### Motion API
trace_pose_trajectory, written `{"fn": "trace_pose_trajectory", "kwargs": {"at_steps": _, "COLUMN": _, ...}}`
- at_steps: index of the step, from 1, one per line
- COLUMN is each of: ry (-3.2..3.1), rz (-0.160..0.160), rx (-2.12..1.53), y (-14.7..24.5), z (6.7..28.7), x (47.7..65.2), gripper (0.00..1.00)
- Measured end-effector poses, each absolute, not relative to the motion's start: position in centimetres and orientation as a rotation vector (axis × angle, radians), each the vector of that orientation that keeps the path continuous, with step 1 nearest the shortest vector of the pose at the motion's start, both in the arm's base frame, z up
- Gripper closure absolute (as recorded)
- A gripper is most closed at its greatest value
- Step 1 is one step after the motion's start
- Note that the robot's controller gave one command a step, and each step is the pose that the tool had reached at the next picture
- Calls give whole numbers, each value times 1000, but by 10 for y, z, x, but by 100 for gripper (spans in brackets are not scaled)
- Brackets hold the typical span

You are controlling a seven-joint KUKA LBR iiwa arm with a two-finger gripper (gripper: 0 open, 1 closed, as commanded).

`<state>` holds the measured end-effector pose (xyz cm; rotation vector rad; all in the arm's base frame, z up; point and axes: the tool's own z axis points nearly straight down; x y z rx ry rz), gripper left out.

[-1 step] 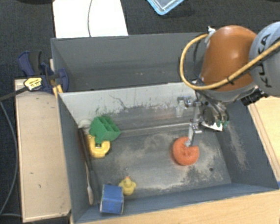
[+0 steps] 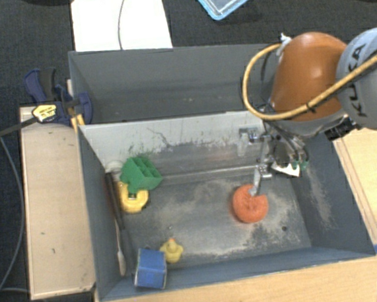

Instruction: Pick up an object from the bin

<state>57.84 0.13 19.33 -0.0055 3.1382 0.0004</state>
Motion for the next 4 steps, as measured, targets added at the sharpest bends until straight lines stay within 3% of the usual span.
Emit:
{"fn": "trace_pose_trajectory", "kwargs": {"at_steps": 2, "ry": 3061, "rz": -2, "rx": -674, "y": -19, "z": 105, "x": 539, "gripper": 0}}
{"fn": "trace_pose_trajectory", "kwargs": {"at_steps": 3, "ry": 3125, "rz": 0, "rx": -279, "y": -35, "z": 89, "x": 533, "gripper": 0}}
{"fn": "trace_pose_trajectory", "kwargs": {"at_steps": 4, "ry": 3100, "rz": -2, "rx": -402, "y": -66, "z": 74, "x": 563, "gripper": 100}}
